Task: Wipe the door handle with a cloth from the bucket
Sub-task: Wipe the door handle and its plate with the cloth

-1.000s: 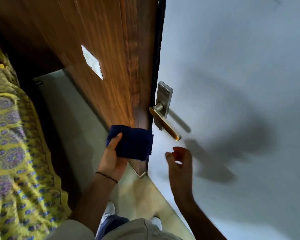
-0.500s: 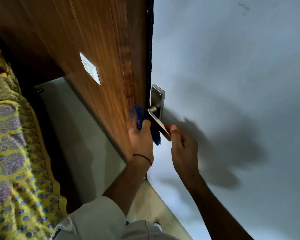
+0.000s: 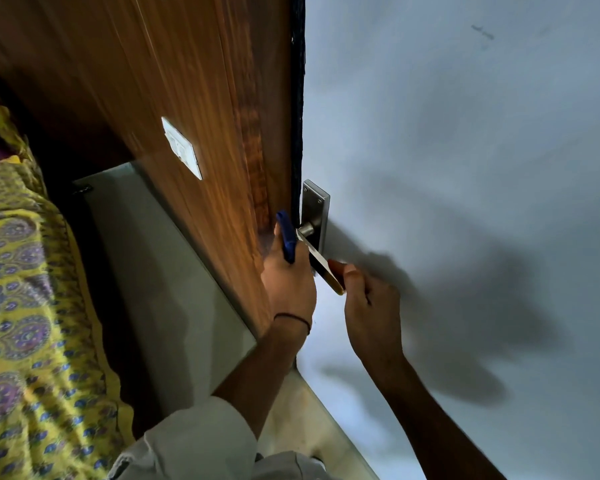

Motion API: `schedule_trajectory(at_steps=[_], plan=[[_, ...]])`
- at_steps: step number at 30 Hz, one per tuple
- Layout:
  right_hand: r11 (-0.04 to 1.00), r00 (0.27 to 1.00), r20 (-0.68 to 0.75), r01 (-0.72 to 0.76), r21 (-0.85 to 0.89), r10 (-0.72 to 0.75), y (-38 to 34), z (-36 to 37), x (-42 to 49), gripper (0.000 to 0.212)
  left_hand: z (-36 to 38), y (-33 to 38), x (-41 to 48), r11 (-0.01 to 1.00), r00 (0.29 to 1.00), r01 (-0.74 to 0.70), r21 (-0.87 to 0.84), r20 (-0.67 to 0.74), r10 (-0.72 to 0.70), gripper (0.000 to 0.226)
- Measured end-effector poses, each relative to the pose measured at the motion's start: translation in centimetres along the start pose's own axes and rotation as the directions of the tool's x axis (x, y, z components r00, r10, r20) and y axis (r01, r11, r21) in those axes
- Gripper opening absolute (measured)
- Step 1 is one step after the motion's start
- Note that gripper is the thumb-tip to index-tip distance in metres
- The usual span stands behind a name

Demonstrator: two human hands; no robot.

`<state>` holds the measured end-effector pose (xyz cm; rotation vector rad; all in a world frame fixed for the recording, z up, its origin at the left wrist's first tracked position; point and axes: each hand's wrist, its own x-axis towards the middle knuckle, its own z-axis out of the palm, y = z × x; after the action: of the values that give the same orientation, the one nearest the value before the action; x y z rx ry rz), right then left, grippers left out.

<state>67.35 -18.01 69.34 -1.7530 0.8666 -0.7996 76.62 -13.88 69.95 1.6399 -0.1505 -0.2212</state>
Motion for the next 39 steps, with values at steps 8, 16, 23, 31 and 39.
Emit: schedule_trajectory(at_steps=[8,16,23,31,39], plan=[[1.0,1.0,-0.018,0.022,0.022,-0.022,-0.1,0.0,0.2,0.044,-0.3,-1.9,-2.6,0.988,0.993,-0.097,0.124,0.077,0.088,0.037],[1.0,1.0,0.002,0.009,-0.004,-0.009,0.1,-0.1,0.1,0.048,0.0,-0.3,0.0,0.974,0.987,-0.159,0.159,0.001,0.161,0.044],[0.999,1.0,-0.017,0.007,0.047,-0.006,0.1,-0.3,0.2,0.043,-0.5,-2.2,-7.4,0.933,0.935,-0.339,0.122,0.157,0.319,0.042],[0.997,0.999,0.03,-0.019,0.07,0.017,-0.3,-0.2,-0.1,0.053,-0.5,-0.3,-0.7,0.994,0.996,-0.08,0.069,-0.026,0.081,0.019],[0.991,0.997,0.052,-0.061,0.119,0.055,-0.3,-0.9,0.2,0.038,-4.1,-1.3,-1.7,0.931,0.964,0.233,-0.281,0.197,-0.181,0.02]])
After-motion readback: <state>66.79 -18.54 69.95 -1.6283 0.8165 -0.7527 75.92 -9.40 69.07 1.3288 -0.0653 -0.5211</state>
